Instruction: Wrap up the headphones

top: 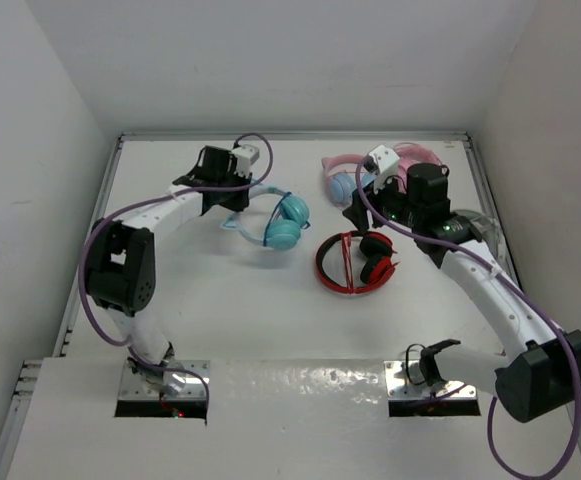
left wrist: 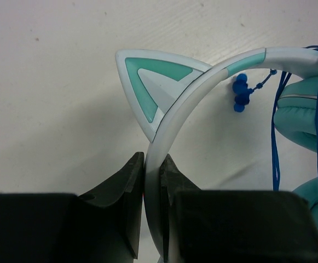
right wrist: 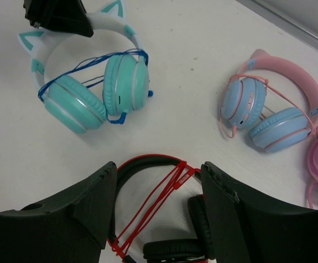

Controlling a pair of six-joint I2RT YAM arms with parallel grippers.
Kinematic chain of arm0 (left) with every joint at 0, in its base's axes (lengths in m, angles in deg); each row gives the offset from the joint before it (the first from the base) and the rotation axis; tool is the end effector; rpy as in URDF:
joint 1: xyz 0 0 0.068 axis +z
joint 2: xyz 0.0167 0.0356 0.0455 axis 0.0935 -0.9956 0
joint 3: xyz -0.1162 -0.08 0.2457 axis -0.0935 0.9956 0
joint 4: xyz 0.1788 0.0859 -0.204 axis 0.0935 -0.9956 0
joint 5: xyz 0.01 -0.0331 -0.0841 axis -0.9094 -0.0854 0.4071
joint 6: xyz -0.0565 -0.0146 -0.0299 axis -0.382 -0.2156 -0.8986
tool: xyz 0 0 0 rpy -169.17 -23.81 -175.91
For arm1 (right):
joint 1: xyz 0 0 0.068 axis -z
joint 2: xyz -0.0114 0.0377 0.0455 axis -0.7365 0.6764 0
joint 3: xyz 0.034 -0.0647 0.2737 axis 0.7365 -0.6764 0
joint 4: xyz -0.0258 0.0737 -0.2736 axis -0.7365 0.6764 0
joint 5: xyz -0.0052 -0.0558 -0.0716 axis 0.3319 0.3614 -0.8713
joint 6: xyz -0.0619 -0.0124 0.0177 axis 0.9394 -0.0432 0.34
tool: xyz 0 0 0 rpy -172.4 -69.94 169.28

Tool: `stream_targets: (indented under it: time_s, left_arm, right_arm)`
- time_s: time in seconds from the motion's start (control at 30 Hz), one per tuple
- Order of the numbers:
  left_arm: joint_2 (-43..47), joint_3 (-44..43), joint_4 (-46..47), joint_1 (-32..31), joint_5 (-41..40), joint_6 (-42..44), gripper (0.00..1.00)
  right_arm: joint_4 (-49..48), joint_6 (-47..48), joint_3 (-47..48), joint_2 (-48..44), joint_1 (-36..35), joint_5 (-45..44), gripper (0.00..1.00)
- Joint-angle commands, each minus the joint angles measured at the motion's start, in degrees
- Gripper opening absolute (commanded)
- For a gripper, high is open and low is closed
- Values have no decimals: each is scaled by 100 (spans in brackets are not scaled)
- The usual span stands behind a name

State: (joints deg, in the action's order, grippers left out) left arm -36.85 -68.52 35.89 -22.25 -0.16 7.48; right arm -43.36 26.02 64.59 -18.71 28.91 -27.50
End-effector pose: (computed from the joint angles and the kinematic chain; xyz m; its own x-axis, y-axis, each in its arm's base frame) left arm 0.3994 -0.1308 0.2176 -0.6252 0.3448 -0.7001 0.5020 0.8646 -0.0226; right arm 0.2766 0.1101 0.3196 -0.3732 -0.1451 -0.9163 -0.5858 0.8028 0.1114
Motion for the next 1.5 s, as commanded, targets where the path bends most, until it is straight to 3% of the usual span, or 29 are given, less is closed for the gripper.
stream_targets:
  time_s: [0.0,0.73,1.47]
  left_arm:
    - [-76,-406,677,-43,189,-330,0]
    - [-1868,-1970,941,-122,-444,-1077,0]
    - [-3415,-3535,879,-307,-1973,-1851,0]
  right_arm:
    - [-41,105,300,82,-37,-73,62]
    - [364,193,564,232,-37,-213,63]
    - [785,289,836,276,-64,-468,63]
